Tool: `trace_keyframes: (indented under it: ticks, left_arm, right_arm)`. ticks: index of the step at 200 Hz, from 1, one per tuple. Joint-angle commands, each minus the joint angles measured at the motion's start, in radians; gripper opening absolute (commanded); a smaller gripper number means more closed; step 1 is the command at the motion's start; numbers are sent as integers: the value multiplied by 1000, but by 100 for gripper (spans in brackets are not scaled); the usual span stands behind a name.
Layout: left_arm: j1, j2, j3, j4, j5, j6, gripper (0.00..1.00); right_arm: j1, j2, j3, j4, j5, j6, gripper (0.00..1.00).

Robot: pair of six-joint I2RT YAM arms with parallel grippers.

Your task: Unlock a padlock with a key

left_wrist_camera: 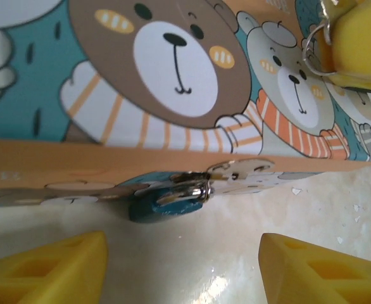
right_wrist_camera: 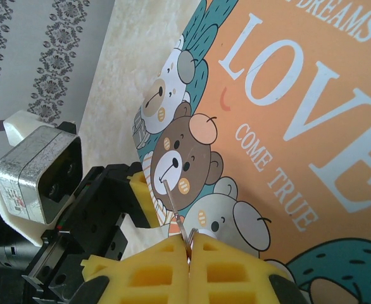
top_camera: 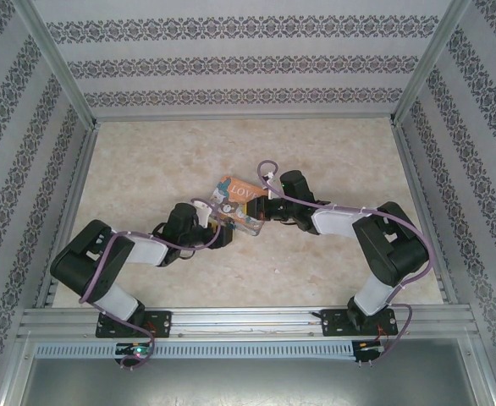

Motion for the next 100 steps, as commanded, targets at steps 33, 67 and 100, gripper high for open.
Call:
trace_keyframes:
  ticks: [33, 67, 100]
  left_arm:
    - [-33, 61, 56, 31, -37, 23, 64]
    - [-48, 88, 79, 31, -36, 22, 62]
    - [-68, 116, 110, 7, -39, 17, 59]
  right_arm:
    - [13, 41, -8, -82, 36, -1, 0]
    - [13, 43, -8, -82, 37, -1, 0]
    - [13, 42, -8, -82, 37, -2, 0]
